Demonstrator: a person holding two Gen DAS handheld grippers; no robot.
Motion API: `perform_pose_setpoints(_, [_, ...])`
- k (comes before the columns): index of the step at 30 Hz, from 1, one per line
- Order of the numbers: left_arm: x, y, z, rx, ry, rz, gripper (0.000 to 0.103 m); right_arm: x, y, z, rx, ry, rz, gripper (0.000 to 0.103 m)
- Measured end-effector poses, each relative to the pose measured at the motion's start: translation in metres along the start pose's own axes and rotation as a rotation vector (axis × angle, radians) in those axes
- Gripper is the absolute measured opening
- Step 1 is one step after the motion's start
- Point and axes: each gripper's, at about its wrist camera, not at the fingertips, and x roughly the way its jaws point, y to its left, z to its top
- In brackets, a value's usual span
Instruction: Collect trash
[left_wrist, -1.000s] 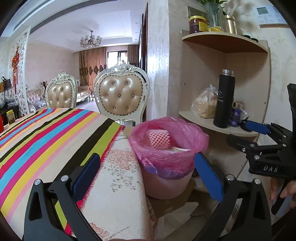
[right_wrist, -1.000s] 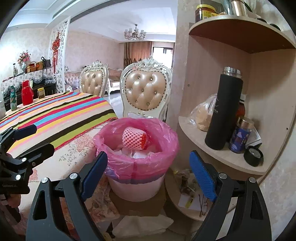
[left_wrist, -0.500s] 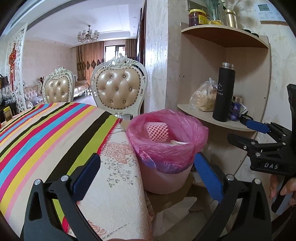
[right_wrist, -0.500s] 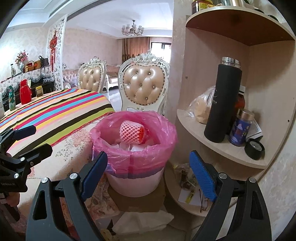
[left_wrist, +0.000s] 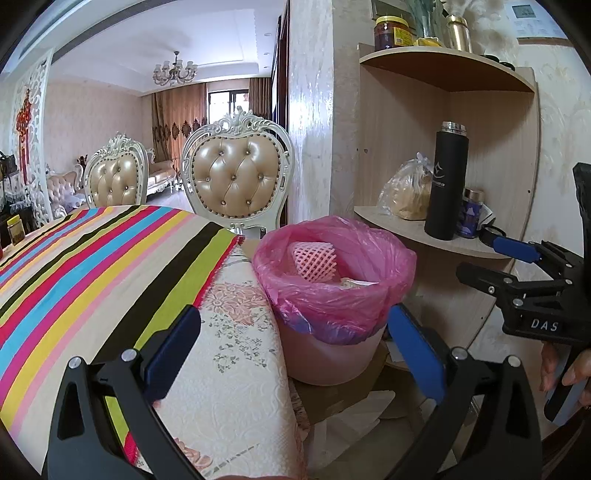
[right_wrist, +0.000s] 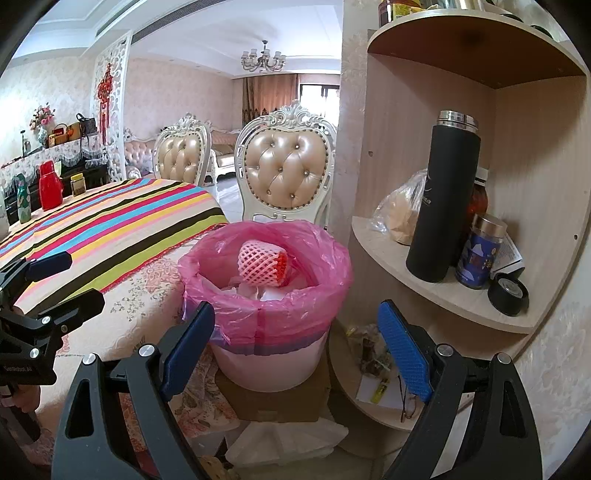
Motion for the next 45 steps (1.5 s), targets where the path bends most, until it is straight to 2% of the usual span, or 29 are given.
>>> perform_pose_setpoints(25, [-0.0008, -0.0016, -0.0011, 0.008, -0.003, -0.002, 0.098, 0.0002, 0.0037, -0.0026, -0.003, 0.001, 0.007, 0.084])
perform_pose_setpoints(38, [-0.0018, -0.0067, -0.0025, 0.03, -0.005, -0.029, 0.098, 0.0007, 0.0055, -0.0012, 0.001, 0.006, 0.011, 0.084])
perform_pose_setpoints(41, [-0.0039, -0.0082, -0.004, 0.034, -0.021, 0.006, 0.098, 0.0009, 0.0056, -0.0013, 0.001, 0.007, 0.012, 0.084])
perform_pose_setpoints(45, [-0.0031, -0.0061, -0.0036, 0.029, -0.013, -0.005, 0.098, 0.0007, 0.0059, -0.0013, 0.001, 0.007, 0.011, 0.084])
